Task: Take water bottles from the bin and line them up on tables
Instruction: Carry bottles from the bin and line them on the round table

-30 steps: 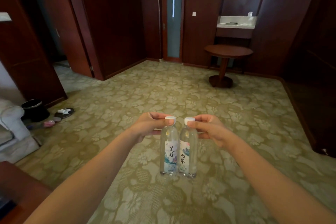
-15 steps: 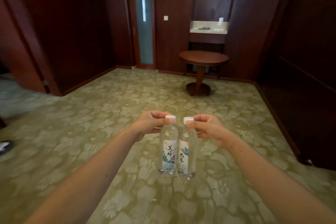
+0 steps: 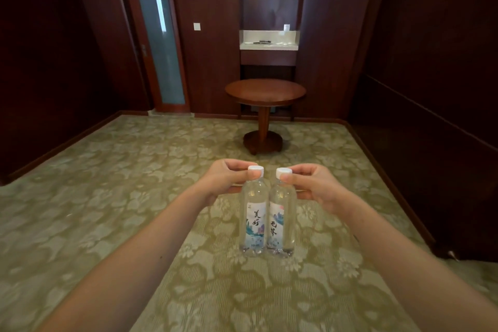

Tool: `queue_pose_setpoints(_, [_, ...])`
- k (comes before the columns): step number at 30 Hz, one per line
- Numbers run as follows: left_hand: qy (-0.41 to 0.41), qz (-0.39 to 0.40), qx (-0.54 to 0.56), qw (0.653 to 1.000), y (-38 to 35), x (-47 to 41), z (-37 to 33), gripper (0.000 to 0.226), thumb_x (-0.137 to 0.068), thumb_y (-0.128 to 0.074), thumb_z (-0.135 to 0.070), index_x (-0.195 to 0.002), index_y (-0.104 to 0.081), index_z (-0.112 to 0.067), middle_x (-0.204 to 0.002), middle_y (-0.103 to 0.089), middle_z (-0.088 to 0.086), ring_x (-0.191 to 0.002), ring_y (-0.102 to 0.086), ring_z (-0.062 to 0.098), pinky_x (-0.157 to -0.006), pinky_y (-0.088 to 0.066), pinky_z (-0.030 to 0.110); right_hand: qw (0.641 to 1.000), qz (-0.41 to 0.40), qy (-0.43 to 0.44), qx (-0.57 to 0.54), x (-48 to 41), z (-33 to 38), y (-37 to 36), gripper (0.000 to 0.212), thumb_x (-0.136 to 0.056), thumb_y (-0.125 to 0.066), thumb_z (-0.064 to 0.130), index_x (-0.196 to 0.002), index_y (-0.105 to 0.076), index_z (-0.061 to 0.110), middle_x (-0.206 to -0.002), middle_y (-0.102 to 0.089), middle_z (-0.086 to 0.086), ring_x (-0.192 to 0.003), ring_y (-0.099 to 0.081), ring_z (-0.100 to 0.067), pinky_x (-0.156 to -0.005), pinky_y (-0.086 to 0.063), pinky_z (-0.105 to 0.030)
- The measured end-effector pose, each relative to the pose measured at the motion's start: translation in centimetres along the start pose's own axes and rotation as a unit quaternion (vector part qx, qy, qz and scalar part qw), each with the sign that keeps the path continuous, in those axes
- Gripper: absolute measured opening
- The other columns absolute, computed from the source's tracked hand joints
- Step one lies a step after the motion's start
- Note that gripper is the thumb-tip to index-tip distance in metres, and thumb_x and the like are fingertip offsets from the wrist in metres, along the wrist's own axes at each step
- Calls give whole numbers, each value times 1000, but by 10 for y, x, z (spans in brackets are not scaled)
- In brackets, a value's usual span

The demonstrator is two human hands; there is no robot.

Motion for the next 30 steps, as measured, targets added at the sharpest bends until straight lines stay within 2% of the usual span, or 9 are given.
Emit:
queue_pose_setpoints(5, [-1,-12,-10,1000,23,-132,-16,34,-71,-83,-29,-103,-74,-25,-98,-77,-5,-91,-72,7,-76,-54,22,1000,21,11,10,-131,18,38,33,-75,-83,19,-105,-73,9,-98,-78,-7,-96,-74,-24,-93,-57,-42])
queue_pose_setpoints(9, [-6,-29,-7,1000,46,-233,-32,28,-75,-82,-27,-101,-75,-26,-98,-77,-6,-92,-71,7,-82,-56,25,999,30,17,12,-235,36,66,33,-73,-84,20,-104,-74,11,-97,-78,-6,-95,-74,-21,-92,-58,-40])
queue_pose_setpoints(11, [-3,-37,-1,999,56,-275,-36,23,-75,-82,-25,-97,-75,-27,-93,-77,-8,-86,-71,2,-76,-55,22,999,30,16,10,-281,41,75,32,-74,-84,18,-104,-75,11,-97,-78,-6,-96,-74,-23,-91,-58,-40])
queue_pose_setpoints(20, [5,-49,2,999,117,-480,-33,29,-72,-84,-31,-99,-75,-27,-93,-77,-8,-84,-71,3,-72,-54,21,999,33,11,3,-495,47,103,32,-75,-85,19,-104,-74,10,-98,-77,-10,-96,-74,-27,-88,-59,-41])
queue_pose_setpoints(23, [-3,-50,-1,999,145,-560,-34,32,-71,-84,-32,-102,-75,-27,-92,-77,-8,-80,-70,0,-65,-51,16,1000,27,16,-3,-579,51,108,30,-76,-84,17,-103,-74,10,-96,-78,-10,-90,-74,-23,-75,-59,-31])
queue_pose_setpoints(25, [-9,-48,-3,999,167,-613,-41,31,-73,-83,-31,-103,-75,-26,-91,-77,-8,-75,-69,-2,-61,-50,14,1000,21,14,-8,-633,59,112,29,-77,-83,15,-104,-74,10,-96,-78,-9,-91,-75,-21,-75,-59,-29])
queue_pose_setpoints(30, [-6,-39,-3,999,210,-738,-58,29,-72,-83,-32,-99,-75,-30,-96,-77,-7,-85,-70,3,-70,-52,18,1000,-3,21,-14,-755,77,129,31,-78,-83,14,-107,-73,10,-98,-78,-6,-95,-74,-18,-78,-59,-27])
Point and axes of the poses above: each hand's wrist, its own x-axis away from the middle knuckle, its own y-axis out of the back of the hand, z = x × y, the point moved 7 cm from there along -x, towards the middle knuckle
